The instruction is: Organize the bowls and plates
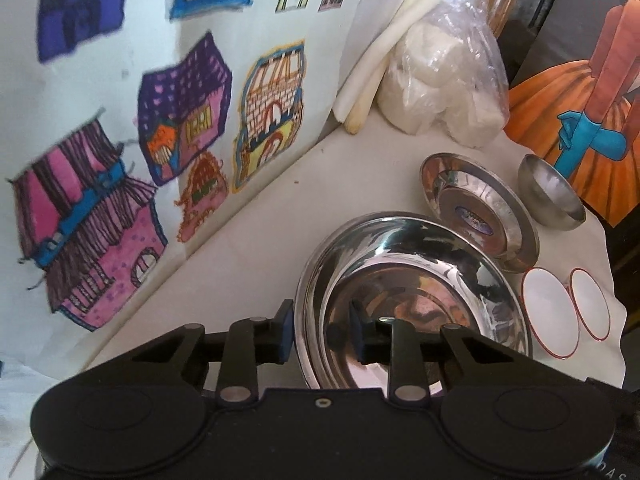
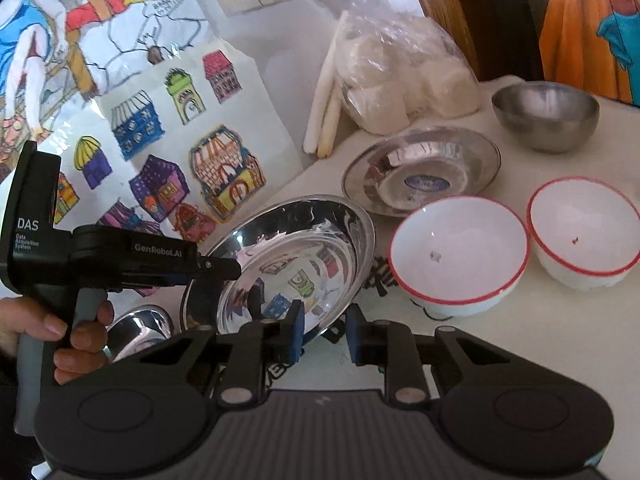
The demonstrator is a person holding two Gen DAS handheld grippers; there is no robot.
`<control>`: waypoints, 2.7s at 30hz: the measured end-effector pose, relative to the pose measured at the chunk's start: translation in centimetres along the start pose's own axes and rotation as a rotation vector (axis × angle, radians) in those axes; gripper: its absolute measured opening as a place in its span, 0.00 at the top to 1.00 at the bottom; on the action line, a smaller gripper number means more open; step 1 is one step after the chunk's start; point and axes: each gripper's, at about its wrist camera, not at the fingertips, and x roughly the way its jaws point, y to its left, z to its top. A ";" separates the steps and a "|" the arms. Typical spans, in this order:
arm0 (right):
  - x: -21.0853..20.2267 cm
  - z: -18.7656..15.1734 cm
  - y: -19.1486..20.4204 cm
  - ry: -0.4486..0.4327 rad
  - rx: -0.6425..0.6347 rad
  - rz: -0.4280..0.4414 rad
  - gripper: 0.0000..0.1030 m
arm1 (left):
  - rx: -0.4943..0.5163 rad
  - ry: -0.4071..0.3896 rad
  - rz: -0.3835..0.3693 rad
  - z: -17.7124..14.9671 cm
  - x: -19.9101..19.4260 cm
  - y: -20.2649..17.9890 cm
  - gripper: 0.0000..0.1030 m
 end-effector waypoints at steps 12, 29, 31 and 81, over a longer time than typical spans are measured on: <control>-3.7 0.6 2.3 -0.075 -0.064 0.041 0.76 | -0.026 -0.102 0.013 -1.0 -6.1 -0.3 0.71; -5.4 -1.9 7.3 -0.051 -0.156 0.147 0.76 | -0.099 -0.174 0.105 -6.4 -13.5 3.4 0.71; -5.2 -2.3 8.0 -0.039 -0.170 0.159 0.76 | -0.118 -0.175 0.120 -7.1 -13.9 4.0 0.71; -2.1 -4.5 12.2 0.084 -0.333 0.152 0.42 | 0.025 -0.121 0.351 -9.8 -12.2 4.4 0.38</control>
